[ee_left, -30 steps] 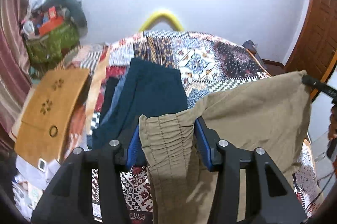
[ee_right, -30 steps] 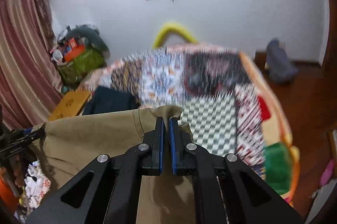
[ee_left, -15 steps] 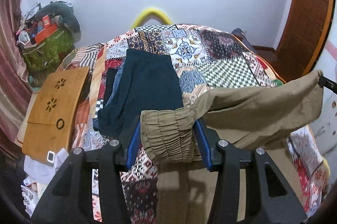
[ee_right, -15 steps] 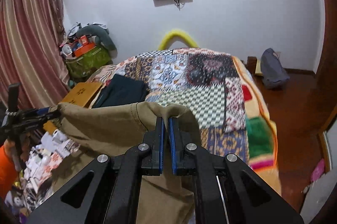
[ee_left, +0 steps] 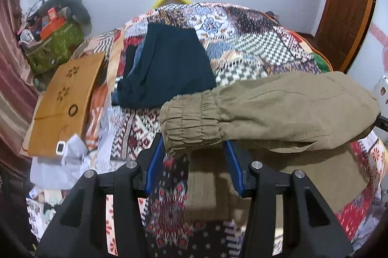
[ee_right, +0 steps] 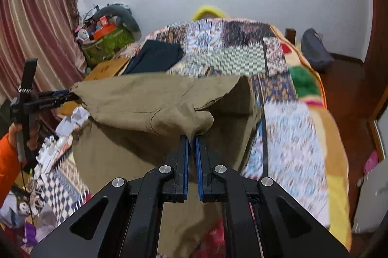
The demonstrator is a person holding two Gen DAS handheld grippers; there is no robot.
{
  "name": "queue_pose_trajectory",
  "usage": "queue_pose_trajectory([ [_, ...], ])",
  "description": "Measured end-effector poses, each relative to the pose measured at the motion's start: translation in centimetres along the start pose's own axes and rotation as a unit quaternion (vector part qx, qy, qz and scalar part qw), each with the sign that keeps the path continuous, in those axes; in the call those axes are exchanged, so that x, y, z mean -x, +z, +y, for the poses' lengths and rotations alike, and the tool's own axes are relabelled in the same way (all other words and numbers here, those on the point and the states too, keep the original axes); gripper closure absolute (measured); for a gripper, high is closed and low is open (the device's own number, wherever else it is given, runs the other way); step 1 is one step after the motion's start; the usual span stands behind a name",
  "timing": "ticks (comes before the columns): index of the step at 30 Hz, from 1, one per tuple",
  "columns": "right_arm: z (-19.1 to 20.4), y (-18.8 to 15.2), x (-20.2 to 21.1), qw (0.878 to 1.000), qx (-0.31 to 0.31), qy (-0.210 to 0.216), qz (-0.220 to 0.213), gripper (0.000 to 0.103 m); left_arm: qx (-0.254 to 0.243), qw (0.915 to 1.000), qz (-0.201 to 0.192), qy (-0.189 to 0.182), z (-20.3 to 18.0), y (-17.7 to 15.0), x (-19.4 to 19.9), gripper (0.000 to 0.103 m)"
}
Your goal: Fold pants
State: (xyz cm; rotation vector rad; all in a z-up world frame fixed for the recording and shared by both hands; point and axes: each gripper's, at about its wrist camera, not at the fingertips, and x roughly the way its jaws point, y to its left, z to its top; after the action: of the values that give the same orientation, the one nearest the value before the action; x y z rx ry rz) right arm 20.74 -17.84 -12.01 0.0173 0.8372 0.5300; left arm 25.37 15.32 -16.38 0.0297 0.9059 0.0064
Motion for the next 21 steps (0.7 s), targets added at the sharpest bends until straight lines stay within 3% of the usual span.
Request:
queue_pose_trajectory([
  [7,1.1,-3.5,0.4,1.000,-0.003,-0.002,0.019,0.097,-0.007,0.9998,0.016,0.013,-0.1,-3.9,0.6,0.055],
  [14,1.7,-5.3,1.1,0.999,-0.003,-0.026,0.026,0.091,-0.016,0.9992,0.012,0.034,0.0,-5.7,2.2,0.053],
  [21,2.6,-5.5,3.2,0.997,0.016,-0.073,0.003,0.084,-0.040,0.9974,-0.020,0.056,-0.2,-5.3,4.7,0.032],
])
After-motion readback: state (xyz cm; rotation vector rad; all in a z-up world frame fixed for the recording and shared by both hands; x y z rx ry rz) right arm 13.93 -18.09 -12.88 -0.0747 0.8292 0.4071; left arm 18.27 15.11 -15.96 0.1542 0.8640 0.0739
